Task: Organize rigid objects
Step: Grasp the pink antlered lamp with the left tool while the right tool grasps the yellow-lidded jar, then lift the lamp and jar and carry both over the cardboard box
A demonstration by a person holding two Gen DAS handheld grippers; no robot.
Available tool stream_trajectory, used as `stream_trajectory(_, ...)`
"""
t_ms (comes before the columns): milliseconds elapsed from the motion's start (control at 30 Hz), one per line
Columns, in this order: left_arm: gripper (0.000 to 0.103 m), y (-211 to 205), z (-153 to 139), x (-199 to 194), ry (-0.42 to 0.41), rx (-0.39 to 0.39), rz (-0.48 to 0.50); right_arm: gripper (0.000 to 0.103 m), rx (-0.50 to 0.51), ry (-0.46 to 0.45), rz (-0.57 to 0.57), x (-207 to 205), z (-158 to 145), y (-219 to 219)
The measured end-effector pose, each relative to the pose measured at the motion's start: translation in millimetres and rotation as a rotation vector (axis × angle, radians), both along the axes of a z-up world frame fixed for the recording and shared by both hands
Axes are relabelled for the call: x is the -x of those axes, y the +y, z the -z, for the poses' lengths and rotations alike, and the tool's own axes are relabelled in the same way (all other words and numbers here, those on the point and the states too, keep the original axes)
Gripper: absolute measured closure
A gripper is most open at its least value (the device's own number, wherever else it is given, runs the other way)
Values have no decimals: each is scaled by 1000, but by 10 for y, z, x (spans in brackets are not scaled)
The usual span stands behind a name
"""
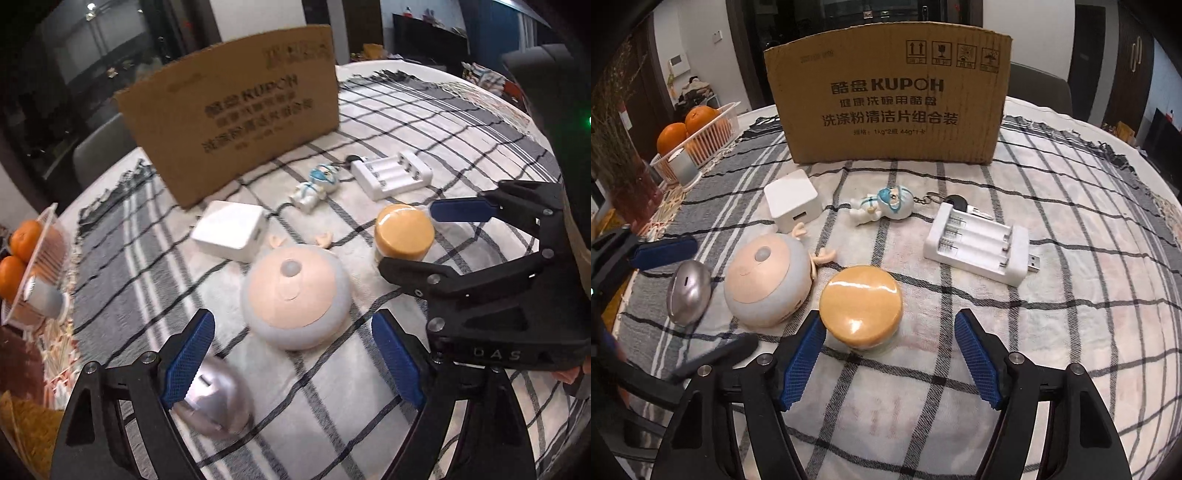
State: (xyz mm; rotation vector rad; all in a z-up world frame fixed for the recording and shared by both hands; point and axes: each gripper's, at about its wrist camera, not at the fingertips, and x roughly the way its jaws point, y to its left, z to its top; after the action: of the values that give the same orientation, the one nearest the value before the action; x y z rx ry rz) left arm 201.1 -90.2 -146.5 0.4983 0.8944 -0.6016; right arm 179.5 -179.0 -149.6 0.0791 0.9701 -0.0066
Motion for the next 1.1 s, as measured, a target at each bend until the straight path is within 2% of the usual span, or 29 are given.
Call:
stream_trajectory(200,17,-81,73,-137,35,15,0,48,-23,18,-3,-78,40,-52)
stream_trajectory(333,23,-130,122,-207,49,11,-5,62,-34,14,-14,-84,20,-51)
stream_trajectory(467,25,-148,144,-260,51,15,-22,62,-11,0,-6,-74,-32,-35)
stream_trajectory(533,29,-145,154,-282,51,11,-36,62,-15,3,0,-82,-31,-46)
stream_trajectory(700,29,-139,158,-298,55,24,-48,62,-15,3,9,-86,-45,-52)
stream_trajectory(867,30,-78,127,-280,74,70,-94,62,-4,-6,18,-62,-94,-55)
stream_trajectory(1100,30,34,-18,-162,33,126,-190,62,-4,-29,35,9,-203,-110)
